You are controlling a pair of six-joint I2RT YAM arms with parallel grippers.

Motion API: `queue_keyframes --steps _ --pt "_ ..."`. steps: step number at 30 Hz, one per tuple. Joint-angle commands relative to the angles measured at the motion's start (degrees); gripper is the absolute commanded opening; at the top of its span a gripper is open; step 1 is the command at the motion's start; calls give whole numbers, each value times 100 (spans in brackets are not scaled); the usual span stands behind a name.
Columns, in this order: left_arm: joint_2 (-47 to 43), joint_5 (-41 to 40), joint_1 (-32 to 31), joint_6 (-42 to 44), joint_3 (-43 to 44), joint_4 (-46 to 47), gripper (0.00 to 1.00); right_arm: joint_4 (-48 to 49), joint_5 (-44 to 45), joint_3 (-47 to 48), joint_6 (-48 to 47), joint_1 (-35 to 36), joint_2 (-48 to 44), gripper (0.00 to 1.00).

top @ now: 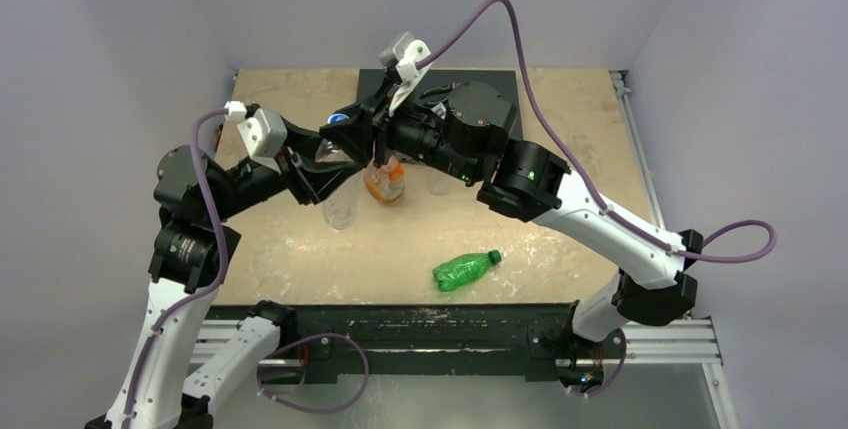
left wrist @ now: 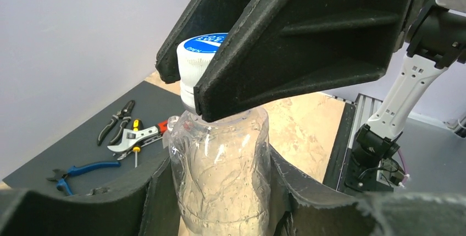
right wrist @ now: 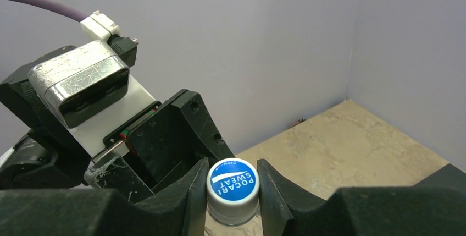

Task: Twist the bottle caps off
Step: Unscrew the bottle cap from the plastic bottle.

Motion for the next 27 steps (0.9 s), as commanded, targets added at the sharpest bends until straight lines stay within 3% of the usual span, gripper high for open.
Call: queue_keyframes --steps 1,4,14,22,27 --pt "32 192 -29 -147 1 68 25 457 482 130 155 -32 -145 50" --pt "87 83 -29 -92 72 72 24 433 685 232 337 -32 -85 56" --pt "106 -519 -29 -3 135 31 20 276 586 517 571 -32 236 46" --pt "97 -578 -29 -31 149 49 19 197 532 596 649 -30 377 47" --pt "88 -562 -29 -17 150 38 19 219 554 596 691 -32 397 33"
